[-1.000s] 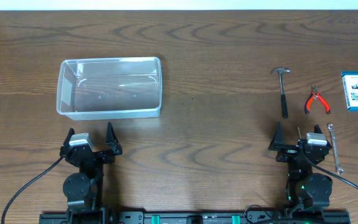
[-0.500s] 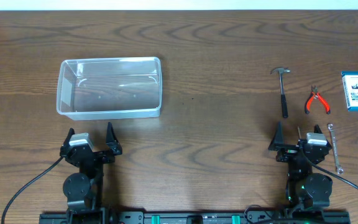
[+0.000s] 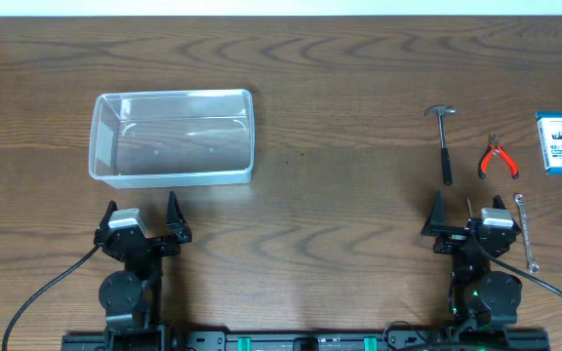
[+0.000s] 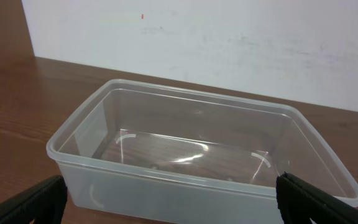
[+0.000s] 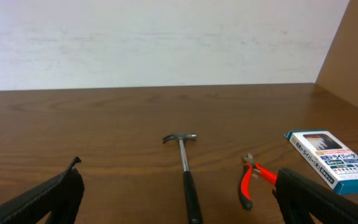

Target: Pack container

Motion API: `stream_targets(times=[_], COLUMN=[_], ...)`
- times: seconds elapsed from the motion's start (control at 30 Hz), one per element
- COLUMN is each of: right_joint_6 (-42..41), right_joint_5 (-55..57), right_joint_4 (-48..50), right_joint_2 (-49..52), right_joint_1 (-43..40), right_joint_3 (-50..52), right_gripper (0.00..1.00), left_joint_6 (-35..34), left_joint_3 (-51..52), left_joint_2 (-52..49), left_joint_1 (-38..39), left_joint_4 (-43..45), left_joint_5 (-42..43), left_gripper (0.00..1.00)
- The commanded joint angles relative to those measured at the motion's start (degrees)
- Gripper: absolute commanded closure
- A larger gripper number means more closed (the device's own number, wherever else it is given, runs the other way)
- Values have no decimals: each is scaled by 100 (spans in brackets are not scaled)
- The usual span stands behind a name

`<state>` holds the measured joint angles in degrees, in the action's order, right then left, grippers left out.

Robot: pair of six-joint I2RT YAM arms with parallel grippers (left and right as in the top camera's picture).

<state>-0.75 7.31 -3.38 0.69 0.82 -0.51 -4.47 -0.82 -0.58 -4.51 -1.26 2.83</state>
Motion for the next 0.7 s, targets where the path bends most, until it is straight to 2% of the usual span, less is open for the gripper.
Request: stream_targets(times=[0.0, 0.33, 0.5, 0.6, 0.67], right_joint_6=[63, -33, -772, -863, -855], right_joint_5=[13, -92, -1010, -1862, -1919], right_joint_4=[-9, 17, 153, 354, 378], right_joint_2=[-31, -31, -31, -31, -31], right_joint_1=[-42, -42, -42, -42, -42], right_joint_3=[20, 20, -13, -74, -221], right_gripper=[1, 1, 1, 1, 1], left_joint_6=[31, 31, 31, 31, 31], left_joint_3=[59, 59, 59, 59, 59], left_joint_2=[35, 35, 35, 35, 35], left_joint_1=[-35, -35, -35, -35, -35], left_joint_4=[-273, -275, -273, -273, -273], left_joint_5=[-96, -96, -96, -96, -96], left_gripper=[2, 2, 2, 2, 2])
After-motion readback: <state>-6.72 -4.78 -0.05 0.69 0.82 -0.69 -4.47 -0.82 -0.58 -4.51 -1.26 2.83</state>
